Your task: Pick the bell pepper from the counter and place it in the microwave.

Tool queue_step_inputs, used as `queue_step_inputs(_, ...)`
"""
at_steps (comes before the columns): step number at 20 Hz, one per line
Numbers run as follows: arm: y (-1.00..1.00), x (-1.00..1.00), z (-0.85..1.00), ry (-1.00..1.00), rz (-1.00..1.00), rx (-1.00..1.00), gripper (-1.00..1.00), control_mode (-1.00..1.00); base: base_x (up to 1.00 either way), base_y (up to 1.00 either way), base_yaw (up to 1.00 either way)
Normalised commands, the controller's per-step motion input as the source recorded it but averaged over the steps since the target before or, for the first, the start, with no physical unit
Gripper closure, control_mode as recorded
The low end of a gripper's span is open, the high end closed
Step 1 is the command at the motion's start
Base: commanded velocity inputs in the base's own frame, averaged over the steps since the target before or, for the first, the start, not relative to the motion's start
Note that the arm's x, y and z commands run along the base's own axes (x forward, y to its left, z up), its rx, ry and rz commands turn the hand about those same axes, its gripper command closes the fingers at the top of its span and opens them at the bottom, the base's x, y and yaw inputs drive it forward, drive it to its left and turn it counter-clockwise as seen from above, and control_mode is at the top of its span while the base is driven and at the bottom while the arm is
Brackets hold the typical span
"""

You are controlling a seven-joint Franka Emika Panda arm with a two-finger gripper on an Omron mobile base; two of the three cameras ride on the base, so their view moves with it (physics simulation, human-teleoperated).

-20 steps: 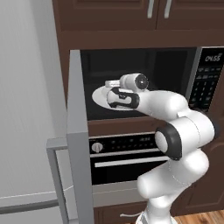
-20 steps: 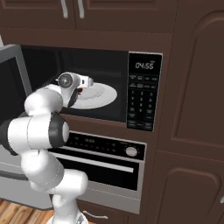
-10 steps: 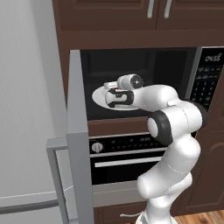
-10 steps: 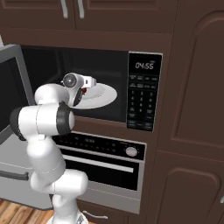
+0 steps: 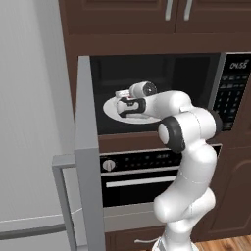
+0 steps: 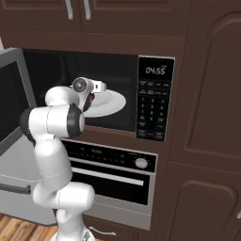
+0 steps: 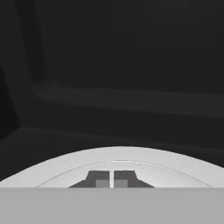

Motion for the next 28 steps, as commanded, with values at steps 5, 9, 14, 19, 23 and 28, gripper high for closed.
queue_step_inputs(5, -0.01, 0.09, -0.40, 0.00, 0.00, -0.04, 1.00, -1.00, 0.00, 0.00, 0.00)
queue_step_inputs(9, 0.00, 0.00, -0.02, -0.01, 0.00, 0.00, -1.00, -1.00, 0.00, 0.00, 0.00)
queue_step_inputs(14, -0.07, -0.04, 0.07, -0.01, 0.00, 0.00, -1.00, -1.00, 0.00, 0.00, 0.00)
queue_step_inputs(19, -0.04, -0.28, 0.18, -0.05, 0.00, 0.00, -1.00, -1.00, 0.00, 0.00, 0.00)
queue_step_inputs(23, -0.06, -0.61, 0.09, 0.00, -0.02, 0.01, -1.00, -1.00, 0.00, 0.00, 0.00)
queue_step_inputs(28, -0.06, -0.70, 0.14, 0.00, -0.03, 0.01, -1.00, -1.00, 0.00, 0.00, 0.00)
